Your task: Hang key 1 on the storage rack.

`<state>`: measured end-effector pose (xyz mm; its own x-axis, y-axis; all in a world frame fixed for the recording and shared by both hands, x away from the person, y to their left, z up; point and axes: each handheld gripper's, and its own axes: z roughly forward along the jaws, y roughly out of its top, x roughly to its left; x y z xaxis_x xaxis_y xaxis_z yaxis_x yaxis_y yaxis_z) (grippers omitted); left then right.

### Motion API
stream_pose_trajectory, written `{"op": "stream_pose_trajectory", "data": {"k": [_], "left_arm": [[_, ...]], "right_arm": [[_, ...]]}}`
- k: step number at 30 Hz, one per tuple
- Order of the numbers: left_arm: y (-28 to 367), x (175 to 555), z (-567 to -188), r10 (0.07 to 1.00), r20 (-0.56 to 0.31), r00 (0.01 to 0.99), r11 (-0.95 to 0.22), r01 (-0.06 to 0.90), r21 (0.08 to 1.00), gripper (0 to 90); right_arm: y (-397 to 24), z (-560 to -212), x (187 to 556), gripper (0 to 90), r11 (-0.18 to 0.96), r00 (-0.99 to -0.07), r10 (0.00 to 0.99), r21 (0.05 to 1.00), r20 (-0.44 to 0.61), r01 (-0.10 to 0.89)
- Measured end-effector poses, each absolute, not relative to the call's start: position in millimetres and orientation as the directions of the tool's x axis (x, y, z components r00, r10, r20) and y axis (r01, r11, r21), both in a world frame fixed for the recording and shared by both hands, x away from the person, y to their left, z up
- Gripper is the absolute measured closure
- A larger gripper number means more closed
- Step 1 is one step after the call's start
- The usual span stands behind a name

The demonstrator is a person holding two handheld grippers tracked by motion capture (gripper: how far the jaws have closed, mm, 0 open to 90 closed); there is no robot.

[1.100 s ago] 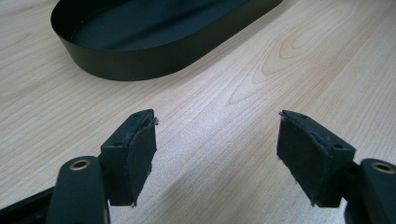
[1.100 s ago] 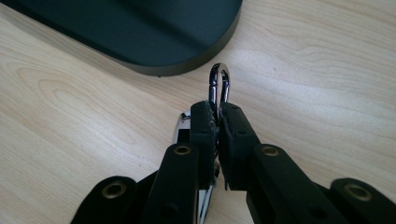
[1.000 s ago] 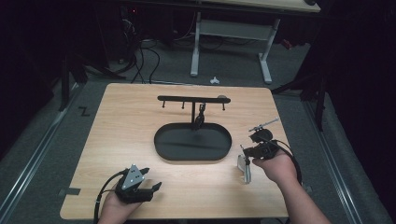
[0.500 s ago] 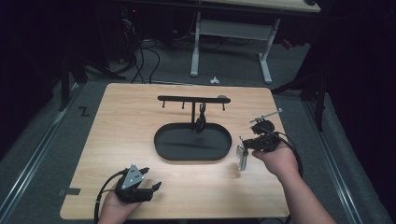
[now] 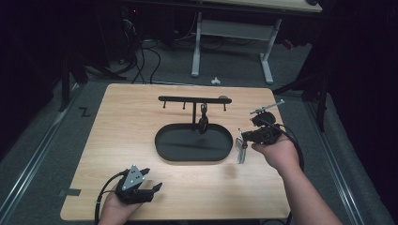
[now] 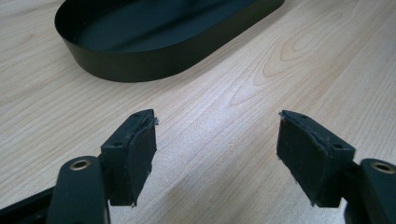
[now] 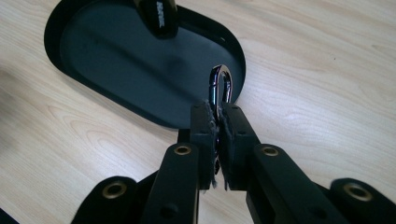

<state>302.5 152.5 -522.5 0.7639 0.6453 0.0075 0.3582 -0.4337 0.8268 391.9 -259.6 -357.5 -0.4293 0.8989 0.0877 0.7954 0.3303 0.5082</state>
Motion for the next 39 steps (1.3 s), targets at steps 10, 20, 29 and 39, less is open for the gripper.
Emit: {"op": "stream_pose_trajectory", "data": {"k": [10,20,29,39], "left_arm": [[154,303,-522,0.646,0.010,0.764,-0.435,0.357,0.827,28.8],[155,303,-522,0.646,0.005,0.763,-0.430,0.359,0.829,28.8],[155,302,-522,0.649,0.003,0.761,-0.425,0.359,0.831,28.8],[157,302,-521,0.645,0.004,0.764,-0.429,0.358,0.829,28.8]], "right_arm": [[-248,-340,402,84.9,0.336,-0.442,0.894,0.536,0.078,0.775],[-235,-326,415,84.9,0.337,-0.444,0.893,0.554,0.067,0.761],[-225,-316,431,84.9,0.325,-0.430,0.901,0.569,0.055,0.755],[-211,-318,444,84.9,0.319,-0.413,0.910,0.571,0.039,0.756]]}}
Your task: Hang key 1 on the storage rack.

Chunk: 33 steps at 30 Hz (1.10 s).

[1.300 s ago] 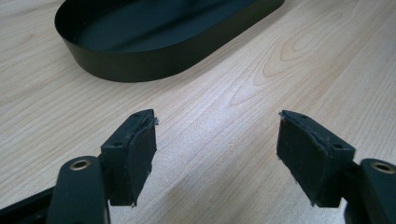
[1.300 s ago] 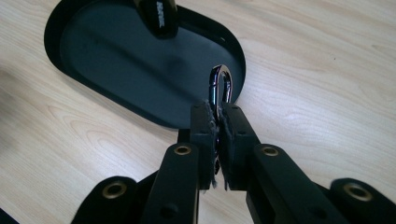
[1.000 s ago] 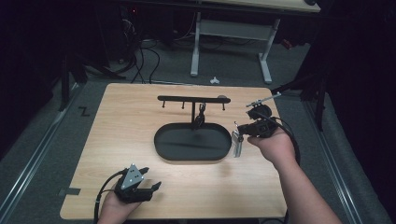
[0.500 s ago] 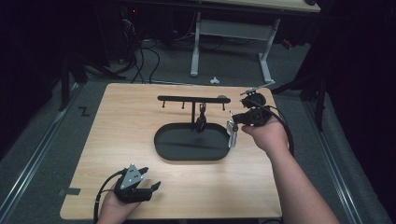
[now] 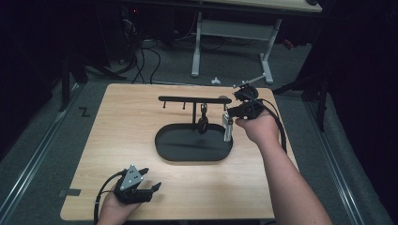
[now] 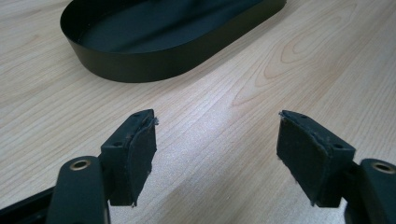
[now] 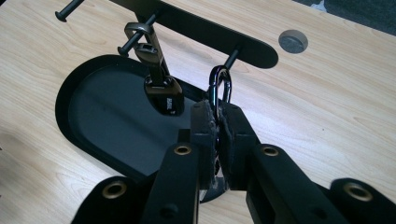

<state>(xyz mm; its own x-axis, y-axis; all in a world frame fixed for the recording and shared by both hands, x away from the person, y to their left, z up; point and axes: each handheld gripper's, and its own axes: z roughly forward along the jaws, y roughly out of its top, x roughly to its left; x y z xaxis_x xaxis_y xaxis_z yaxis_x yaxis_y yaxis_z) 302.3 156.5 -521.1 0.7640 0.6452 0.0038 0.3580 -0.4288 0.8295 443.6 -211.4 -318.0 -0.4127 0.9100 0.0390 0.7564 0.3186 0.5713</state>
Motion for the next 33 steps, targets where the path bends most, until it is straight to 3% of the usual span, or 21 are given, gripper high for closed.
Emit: {"op": "stream_pose_trajectory", "data": {"k": [33], "left_arm": [[157,303,-521,0.646,-0.001,0.763,-0.422,0.359,0.832,28.8]], "right_arm": [[-197,-324,444,83.7,0.326,-0.385,0.923,0.566,-0.017,0.757]]}}
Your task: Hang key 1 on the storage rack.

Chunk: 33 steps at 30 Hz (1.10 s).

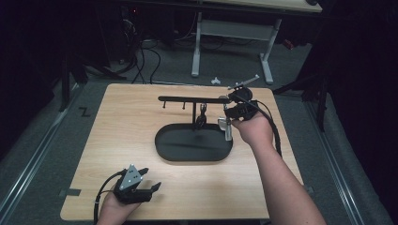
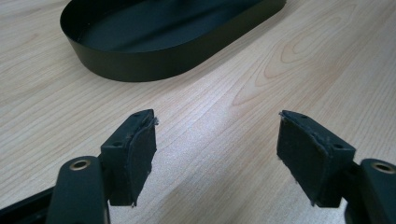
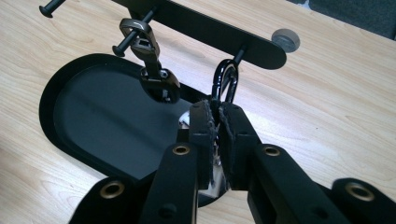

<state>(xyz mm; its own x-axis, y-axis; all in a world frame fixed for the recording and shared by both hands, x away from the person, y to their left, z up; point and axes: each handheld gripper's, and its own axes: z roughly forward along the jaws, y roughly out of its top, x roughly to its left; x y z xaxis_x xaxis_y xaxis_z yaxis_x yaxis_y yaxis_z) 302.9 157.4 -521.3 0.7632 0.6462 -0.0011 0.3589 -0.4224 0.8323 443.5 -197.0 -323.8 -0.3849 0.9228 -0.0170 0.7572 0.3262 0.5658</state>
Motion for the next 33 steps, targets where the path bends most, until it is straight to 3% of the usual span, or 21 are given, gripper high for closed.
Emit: {"op": "stream_pose_trajectory", "data": {"k": [3,20,33], "left_arm": [[158,303,-521,0.647,-0.002,0.762,-0.419,0.358,0.834,28.8],[158,303,-521,0.648,-0.002,0.762,-0.418,0.358,0.835,28.8],[155,303,-523,0.640,0.004,0.768,-0.437,0.360,0.824,28.8]], "right_arm": [[-194,-325,444,89.7,0.335,-0.399,0.917,0.560,-0.007,0.758],[-189,-330,443,89.6,0.343,-0.406,0.914,0.550,-0.009,0.761],[-201,-359,418,79.3,0.341,-0.420,0.907,0.553,0.017,0.760]]}}
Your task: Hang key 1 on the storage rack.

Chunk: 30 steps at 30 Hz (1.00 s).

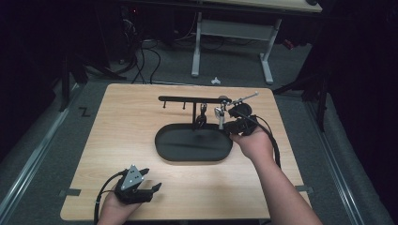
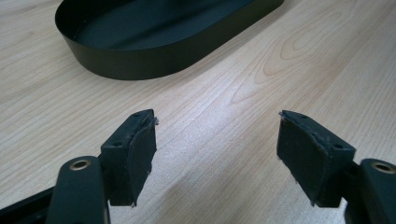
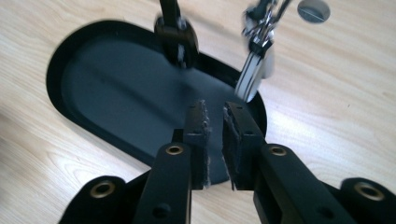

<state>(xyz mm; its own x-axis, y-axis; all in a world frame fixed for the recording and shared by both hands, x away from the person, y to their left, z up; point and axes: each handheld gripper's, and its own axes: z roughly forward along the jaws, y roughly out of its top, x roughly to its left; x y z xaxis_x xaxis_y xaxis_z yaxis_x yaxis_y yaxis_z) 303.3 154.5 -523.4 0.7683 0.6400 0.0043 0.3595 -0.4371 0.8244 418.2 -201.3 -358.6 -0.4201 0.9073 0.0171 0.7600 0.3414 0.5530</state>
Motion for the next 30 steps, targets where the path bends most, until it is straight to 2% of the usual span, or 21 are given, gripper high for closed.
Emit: {"op": "stream_pose_trajectory", "data": {"k": [12,21,30], "left_arm": [[151,304,-527,0.635,0.015,0.772,-0.460,0.362,0.811,28.8],[140,300,-529,0.616,0.043,0.786,-0.493,0.343,0.800,28.5],[130,300,-528,0.609,0.071,0.790,-0.511,0.323,0.796,28.3]], "right_arm": [[-222,-410,394,58.7,0.308,-0.406,0.913,0.576,0.047,0.758],[-244,-456,374,55.4,0.296,-0.406,0.912,0.597,0.055,0.745],[-279,-506,340,45.1,0.254,-0.408,0.908,0.650,0.094,0.716]]}}
